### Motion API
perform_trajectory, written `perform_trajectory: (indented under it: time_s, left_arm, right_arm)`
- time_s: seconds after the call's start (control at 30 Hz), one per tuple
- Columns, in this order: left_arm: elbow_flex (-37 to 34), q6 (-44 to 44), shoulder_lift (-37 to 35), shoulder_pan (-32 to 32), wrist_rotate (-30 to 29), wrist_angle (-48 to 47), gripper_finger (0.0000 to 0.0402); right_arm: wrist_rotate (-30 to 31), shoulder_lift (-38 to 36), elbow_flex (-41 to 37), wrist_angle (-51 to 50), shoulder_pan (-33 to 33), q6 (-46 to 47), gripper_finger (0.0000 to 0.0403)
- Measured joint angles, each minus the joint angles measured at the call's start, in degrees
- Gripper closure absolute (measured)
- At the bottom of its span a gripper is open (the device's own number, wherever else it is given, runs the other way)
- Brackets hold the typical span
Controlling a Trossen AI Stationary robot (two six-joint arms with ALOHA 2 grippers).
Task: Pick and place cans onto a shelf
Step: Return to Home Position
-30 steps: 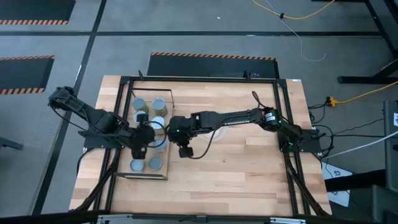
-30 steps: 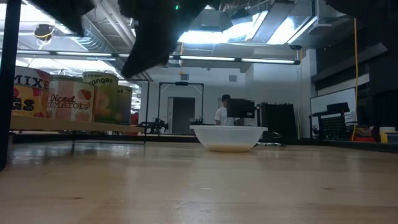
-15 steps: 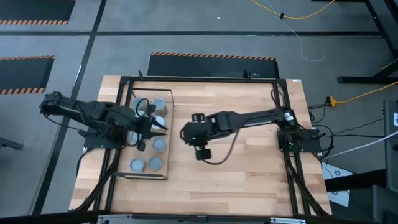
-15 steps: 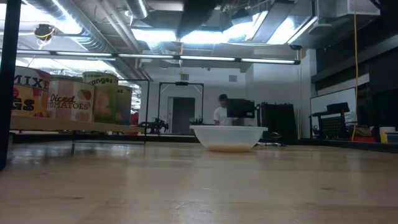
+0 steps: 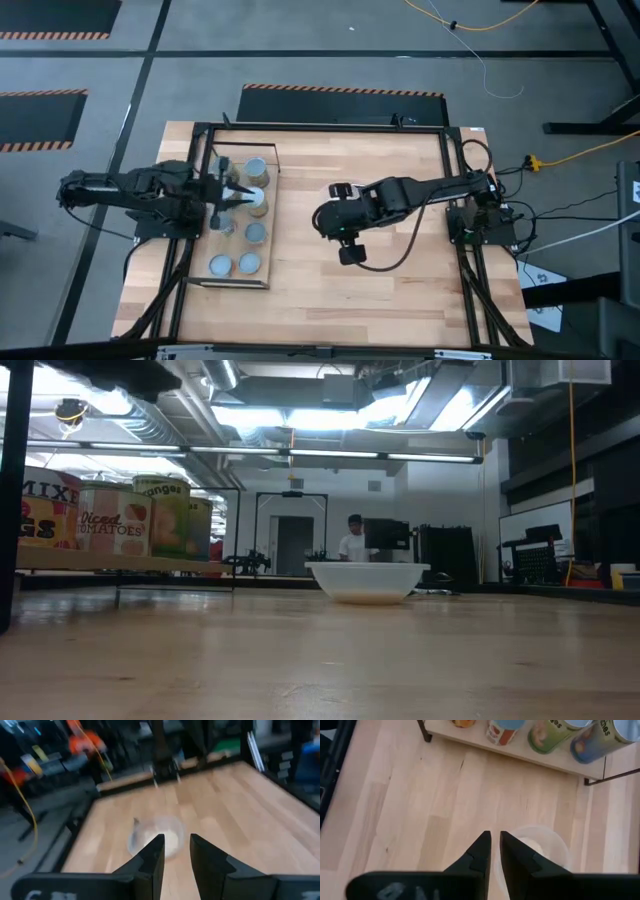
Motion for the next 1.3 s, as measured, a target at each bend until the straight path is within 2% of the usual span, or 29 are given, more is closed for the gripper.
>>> perform_trajectory:
  time_s: [0.23, 0.57, 0.67, 0.87, 1.13, 1.3]
  left_arm:
    - [-7.55, -2.07, -12.19, 0.10, -0.12, 1.64, 0.0317]
    - [-14.09, -3.00, -26.79, 0.10, -0.12, 1.49, 0.0317]
    - [-14.44, -3.46, -26.81, 0.10, 0.64, 1.33, 0.0317]
    - [-16.34, -4.26, -26.78, 0.08, 5.80, 1.73, 0.0317]
    - [-24.54, -5.53, -26.78, 0.08, 5.81, 16.82, 0.0317]
    - [-27.66, -5.95, -26.78, 0.08, 5.84, 21.11, 0.0317]
  right_arm:
    - [-0.02, -0.22, -0.02, -0.77, -0.04, -0.12, 0.0357]
    - [-0.06, -0.20, -0.02, -0.80, -0.02, 0.04, 0.0357]
    - [-0.06, -0.15, -0.02, -0.91, -0.02, -0.09, 0.0357]
    - [-0.10, -0.15, -0.02, -2.07, -0.04, -0.08, 0.0357]
    - [-0.12, -0.15, -0.02, -2.18, -0.04, 0.00, 0.0357]
    - [-0.12, -0.13, -0.02, -2.18, -0.04, 0.03, 0.0357]
